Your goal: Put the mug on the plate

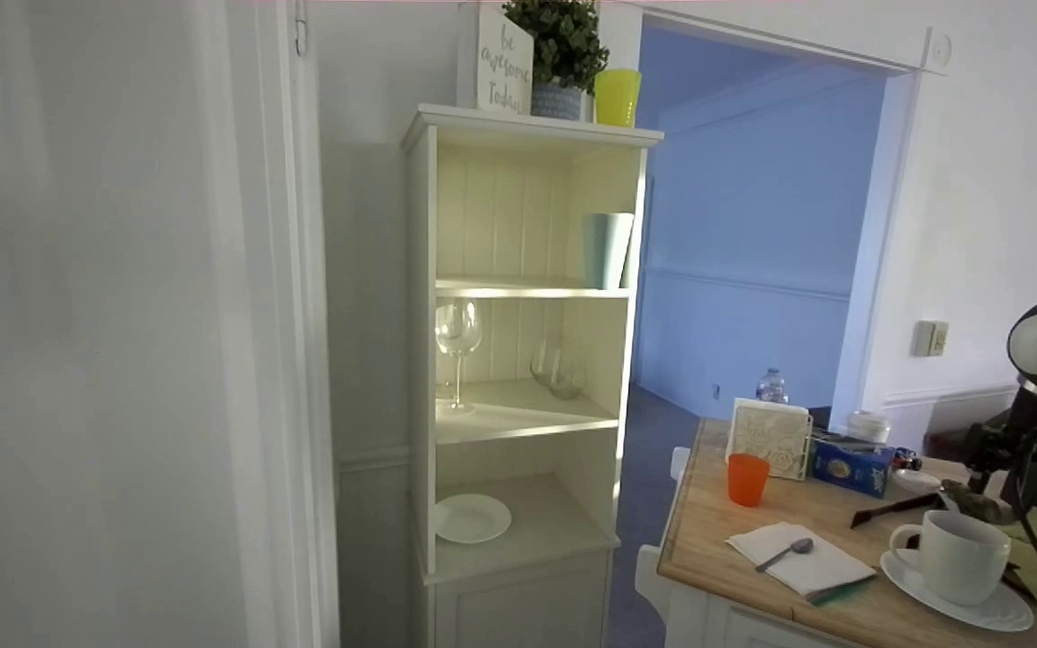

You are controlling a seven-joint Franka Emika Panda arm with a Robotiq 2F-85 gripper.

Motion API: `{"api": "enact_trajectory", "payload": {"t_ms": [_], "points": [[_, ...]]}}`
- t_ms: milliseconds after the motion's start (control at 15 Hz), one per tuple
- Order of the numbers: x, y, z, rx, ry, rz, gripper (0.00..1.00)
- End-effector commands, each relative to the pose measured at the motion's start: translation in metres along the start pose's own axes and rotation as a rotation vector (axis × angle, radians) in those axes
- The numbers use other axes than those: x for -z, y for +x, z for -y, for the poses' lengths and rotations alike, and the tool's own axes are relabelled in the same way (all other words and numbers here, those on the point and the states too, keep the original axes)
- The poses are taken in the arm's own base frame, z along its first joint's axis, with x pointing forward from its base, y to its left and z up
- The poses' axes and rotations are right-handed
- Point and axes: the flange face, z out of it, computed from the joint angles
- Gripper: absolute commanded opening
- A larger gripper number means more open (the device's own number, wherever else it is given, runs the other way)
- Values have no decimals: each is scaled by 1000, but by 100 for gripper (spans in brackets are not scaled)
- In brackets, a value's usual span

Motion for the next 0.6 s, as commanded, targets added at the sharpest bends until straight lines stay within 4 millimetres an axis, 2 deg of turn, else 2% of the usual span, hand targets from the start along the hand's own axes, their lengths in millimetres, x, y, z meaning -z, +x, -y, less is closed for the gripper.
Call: {"api": "enact_trajectory", "payload": {"t_ms": [0, 67, 267, 533], "points": [[26, 2, -7, 107, 20, -66, 100], [15, 4, -2, 63, 5, -39, 100], [22, 5, -4, 94, 7, -59, 100], [22, 5, -4, 100, 7, -59, 100]]}}
